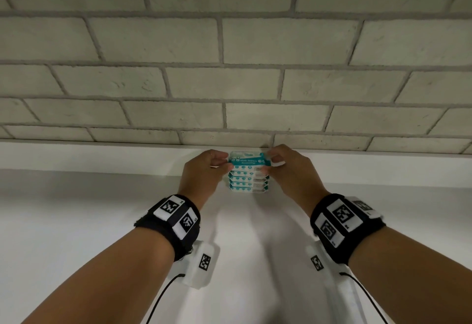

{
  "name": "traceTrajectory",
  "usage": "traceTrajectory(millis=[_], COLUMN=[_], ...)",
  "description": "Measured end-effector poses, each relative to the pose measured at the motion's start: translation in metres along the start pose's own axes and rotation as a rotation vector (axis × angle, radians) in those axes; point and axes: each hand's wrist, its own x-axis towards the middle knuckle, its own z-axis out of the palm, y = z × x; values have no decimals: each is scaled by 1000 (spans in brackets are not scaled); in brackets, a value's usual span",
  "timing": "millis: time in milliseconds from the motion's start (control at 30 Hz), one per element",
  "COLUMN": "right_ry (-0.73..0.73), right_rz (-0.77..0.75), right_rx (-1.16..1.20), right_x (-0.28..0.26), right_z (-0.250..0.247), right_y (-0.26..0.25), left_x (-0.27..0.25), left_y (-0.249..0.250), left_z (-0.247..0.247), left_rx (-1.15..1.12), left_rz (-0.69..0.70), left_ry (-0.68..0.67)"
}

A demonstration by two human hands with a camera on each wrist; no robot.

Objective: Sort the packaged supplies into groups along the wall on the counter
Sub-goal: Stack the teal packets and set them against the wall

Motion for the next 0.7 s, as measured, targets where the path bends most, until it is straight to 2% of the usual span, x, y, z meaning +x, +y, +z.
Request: traceTrajectory(millis=[100, 267, 367, 433, 533, 600, 700], right_ry=[-12, -39, -111, -195, -473, -636, -696], right_rz=[-52, -35, -32, 9, 40, 75, 195], right_rx=[-142, -157, -218, -228, -421, -574, -621], right_x=[3, 2, -5, -16, -45, -72, -115], right_z=[4, 2, -12, -32, -73, -100, -136], right_y=[-3, -2, -8, -12, -10, -2, 19], left_x=[1, 0, -4, -14, -41, -66, -106], left_y=[4, 7, 14, 22, 40, 49, 54], left_z=[4, 3, -1, -3, -4, 3, 25], left_rx=[3, 39, 102, 166, 226, 274, 419], left_rz=[-4, -20, 15, 37, 46, 48, 47], left_ry=[-4, -32, 24, 95, 104, 24, -276])
